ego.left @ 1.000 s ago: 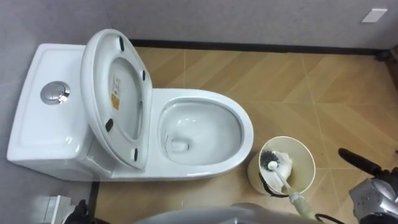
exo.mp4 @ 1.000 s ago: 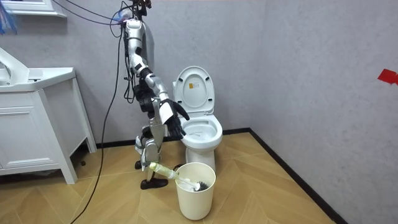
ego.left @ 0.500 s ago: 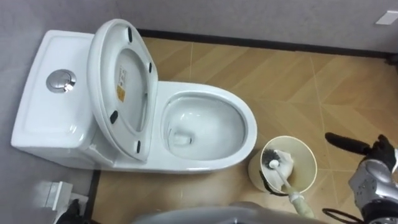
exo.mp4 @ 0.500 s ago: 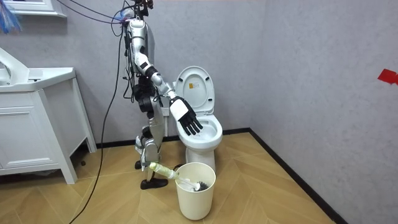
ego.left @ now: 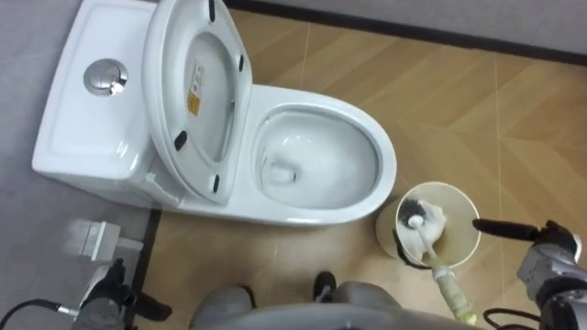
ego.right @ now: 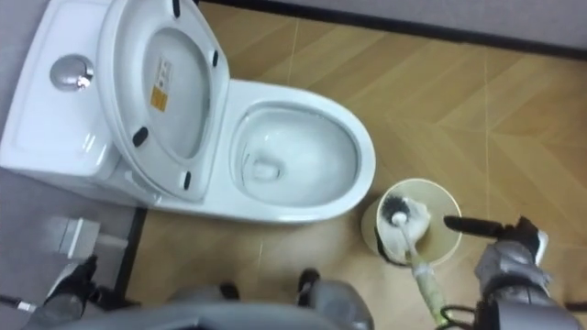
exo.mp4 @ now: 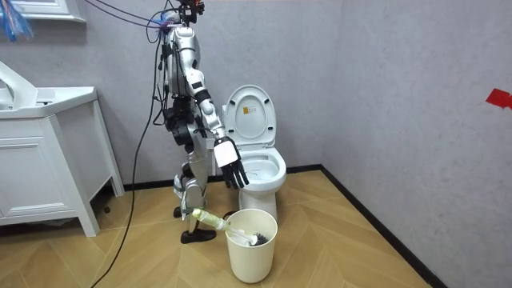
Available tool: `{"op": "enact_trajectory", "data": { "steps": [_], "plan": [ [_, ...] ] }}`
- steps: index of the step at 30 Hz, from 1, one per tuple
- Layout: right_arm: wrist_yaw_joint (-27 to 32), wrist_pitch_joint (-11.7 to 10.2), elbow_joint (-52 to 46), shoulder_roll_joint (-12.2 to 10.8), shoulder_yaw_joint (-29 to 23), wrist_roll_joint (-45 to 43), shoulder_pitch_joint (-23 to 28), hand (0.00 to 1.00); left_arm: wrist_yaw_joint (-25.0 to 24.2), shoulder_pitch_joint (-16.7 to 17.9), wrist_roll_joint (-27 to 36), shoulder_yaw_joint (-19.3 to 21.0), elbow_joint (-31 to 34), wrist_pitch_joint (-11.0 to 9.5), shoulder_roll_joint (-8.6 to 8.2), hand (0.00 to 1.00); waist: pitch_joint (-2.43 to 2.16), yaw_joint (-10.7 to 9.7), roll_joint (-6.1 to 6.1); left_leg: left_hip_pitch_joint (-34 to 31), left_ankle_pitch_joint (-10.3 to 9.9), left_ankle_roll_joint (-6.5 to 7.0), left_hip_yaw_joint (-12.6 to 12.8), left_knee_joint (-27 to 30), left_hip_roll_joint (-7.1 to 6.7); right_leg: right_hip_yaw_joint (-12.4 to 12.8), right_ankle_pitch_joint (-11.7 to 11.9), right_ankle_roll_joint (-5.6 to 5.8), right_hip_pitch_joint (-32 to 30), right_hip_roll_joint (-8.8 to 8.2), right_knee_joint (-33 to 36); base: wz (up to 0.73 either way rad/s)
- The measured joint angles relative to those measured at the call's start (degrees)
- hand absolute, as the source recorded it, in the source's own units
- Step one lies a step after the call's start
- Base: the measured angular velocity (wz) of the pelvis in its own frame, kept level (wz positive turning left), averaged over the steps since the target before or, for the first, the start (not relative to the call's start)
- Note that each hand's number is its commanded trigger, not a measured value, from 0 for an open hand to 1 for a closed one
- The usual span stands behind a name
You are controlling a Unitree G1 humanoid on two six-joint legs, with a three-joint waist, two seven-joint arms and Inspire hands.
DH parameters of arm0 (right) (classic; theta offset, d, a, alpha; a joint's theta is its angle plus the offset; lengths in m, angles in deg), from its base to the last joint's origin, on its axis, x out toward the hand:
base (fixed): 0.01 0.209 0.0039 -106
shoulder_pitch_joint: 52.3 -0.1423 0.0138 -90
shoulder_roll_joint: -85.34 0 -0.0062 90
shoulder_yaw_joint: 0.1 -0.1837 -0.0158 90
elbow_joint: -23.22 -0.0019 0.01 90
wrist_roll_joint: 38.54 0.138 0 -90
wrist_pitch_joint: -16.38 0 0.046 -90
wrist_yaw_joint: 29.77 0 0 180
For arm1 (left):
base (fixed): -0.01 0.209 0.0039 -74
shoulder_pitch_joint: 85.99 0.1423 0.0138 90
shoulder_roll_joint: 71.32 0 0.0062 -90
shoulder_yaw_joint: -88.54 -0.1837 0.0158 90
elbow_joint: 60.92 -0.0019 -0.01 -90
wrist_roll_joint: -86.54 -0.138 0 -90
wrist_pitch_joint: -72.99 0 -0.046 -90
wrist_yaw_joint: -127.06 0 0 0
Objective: Brush toilet
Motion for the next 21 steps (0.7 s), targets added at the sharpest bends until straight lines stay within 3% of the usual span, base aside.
{"op": "enact_trajectory", "data": {
  "steps": [9,18,21],
  "plan": [
    [-2.79,0.03,5.9,0.04,4.31,-0.02,-0.12,0.0,0.0,-4.44,2.13,-4.11,-2.67,-1.1,-0.02,0.0,0.46,-0.22,0.72,-0.33,0.0,0.0,0.1,0.12,-0.04,0.17,0.0,0.0,-0.29,-0.05,-0.03,0.0],
    [-4.75,0.0,6.18,0.05,7.17,0.24,-1.75,0.0,0.01,-9.85,5.47,-5.8,-6.74,-2.18,0.05,0.0,0.57,1.11,1.12,-7.25,0.03,0.05,0.11,3.26,0.01,0.18,0.03,-0.05,-8.09,-0.35,4.2,-0.03],
    [-5.76,0.0,6.2,0.04,9.14,-0.12,-2.33,0.0,0.02,-11.81,5.61,-7.25,-7.38,-2.62,0.11,0.0,0.83,1.46,1.62,-9.4,0.02,0.05,0.16,4.64,-0.04,-0.26,0.15,-0.25,-9.9,-0.63,4.98,0.0]
  ]
}}
